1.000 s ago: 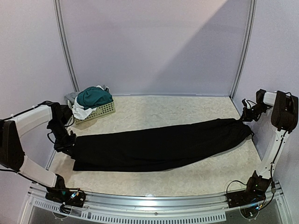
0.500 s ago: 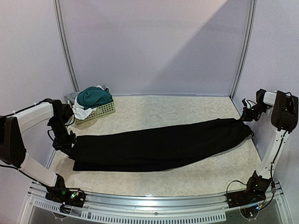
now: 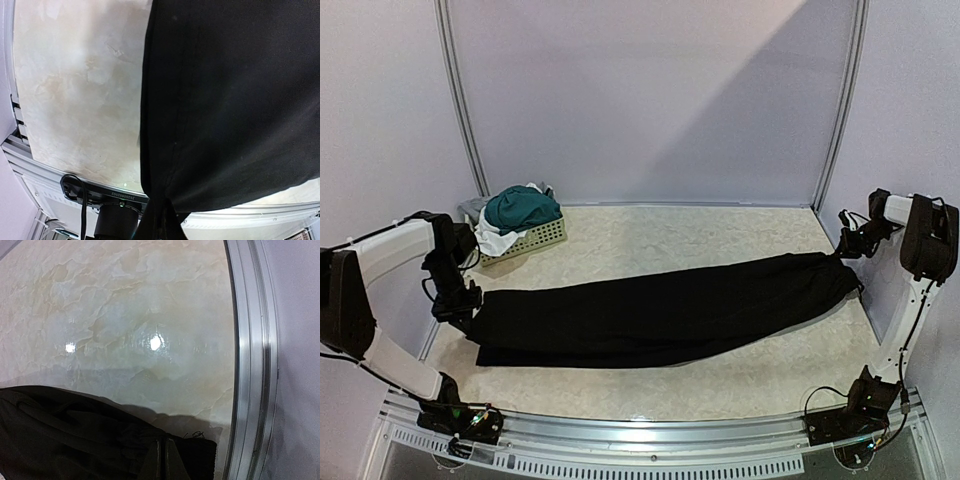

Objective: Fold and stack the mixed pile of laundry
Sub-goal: Adjust the rectangle-folded trousers at the center of the board.

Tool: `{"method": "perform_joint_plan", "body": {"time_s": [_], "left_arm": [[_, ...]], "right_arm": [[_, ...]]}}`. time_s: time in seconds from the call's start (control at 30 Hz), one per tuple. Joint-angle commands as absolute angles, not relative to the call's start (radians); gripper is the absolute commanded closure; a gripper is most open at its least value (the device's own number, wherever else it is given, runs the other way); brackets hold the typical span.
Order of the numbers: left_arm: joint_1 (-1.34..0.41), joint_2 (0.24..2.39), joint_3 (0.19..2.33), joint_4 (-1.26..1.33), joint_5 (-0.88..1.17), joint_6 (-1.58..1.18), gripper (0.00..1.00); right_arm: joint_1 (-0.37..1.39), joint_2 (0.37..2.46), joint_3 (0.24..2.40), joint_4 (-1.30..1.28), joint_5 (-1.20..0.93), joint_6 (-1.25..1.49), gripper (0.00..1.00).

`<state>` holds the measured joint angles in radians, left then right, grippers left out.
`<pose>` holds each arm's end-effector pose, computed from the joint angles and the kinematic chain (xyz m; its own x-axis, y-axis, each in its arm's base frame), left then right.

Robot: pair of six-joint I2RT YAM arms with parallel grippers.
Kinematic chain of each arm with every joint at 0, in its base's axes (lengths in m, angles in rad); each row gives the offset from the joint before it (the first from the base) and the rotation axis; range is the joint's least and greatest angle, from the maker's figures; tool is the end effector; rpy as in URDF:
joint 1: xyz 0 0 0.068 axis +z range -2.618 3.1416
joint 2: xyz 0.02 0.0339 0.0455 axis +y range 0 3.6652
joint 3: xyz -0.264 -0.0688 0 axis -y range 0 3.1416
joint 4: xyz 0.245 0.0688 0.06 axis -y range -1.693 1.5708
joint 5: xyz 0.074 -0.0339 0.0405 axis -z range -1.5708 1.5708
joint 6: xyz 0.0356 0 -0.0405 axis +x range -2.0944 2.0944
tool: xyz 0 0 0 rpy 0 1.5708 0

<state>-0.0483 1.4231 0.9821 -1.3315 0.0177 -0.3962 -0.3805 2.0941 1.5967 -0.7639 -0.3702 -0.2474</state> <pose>0.2061 -0.0106 0.2169 -0.9200 -0.3418 0.1915 -0.3364 0.9397 0.0613 0.4027 -0.1472 0.1759 -0.9172 0.1210 -0.3797 0.0199 0.9655 0.2595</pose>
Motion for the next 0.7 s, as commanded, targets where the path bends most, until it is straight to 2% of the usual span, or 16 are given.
{"method": "perform_joint_plan", "body": {"time_s": [0.0, 0.13, 0.23, 0.3, 0.43, 0.53, 0.63, 0.67], "left_arm": [[-0.061, 1.388, 0.981, -1.431, 0.082, -0.382, 1.00], [-0.066, 1.357, 0.975, -1.455, 0.154, -0.375, 1.00], [-0.074, 1.337, 0.969, -1.465, 0.129, -0.382, 1.00], [-0.094, 1.349, 0.951, -1.457, 0.114, -0.392, 1.00], [-0.185, 1.429, 0.959, -1.472, 0.085, -0.413, 0.99], [-0.220, 1.453, 0.964, -1.479, 0.069, -0.421, 0.93], [-0.222, 1.443, 0.974, -1.496, 0.044, -0.431, 0.75], [-0.222, 1.434, 0.979, -1.505, 0.038, -0.432, 0.74]], "right_arm": [[-0.386, 2.111, 1.627, -0.772, -0.344, -0.251, 1.00], [-0.385, 2.112, 1.631, -0.779, -0.350, -0.257, 1.00], [-0.385, 2.119, 1.640, -0.798, -0.351, -0.260, 0.98], [-0.386, 2.127, 1.644, -0.809, -0.353, -0.260, 0.82], [-0.385, 2.098, 1.654, -0.834, -0.360, -0.259, 0.63], [-0.385, 2.040, 1.661, -0.856, -0.356, -0.264, 0.54], [-0.385, 1.994, 1.664, -0.893, -0.366, -0.273, 0.51], [-0.385, 1.972, 1.661, -0.908, -0.371, -0.279, 0.51]]}}
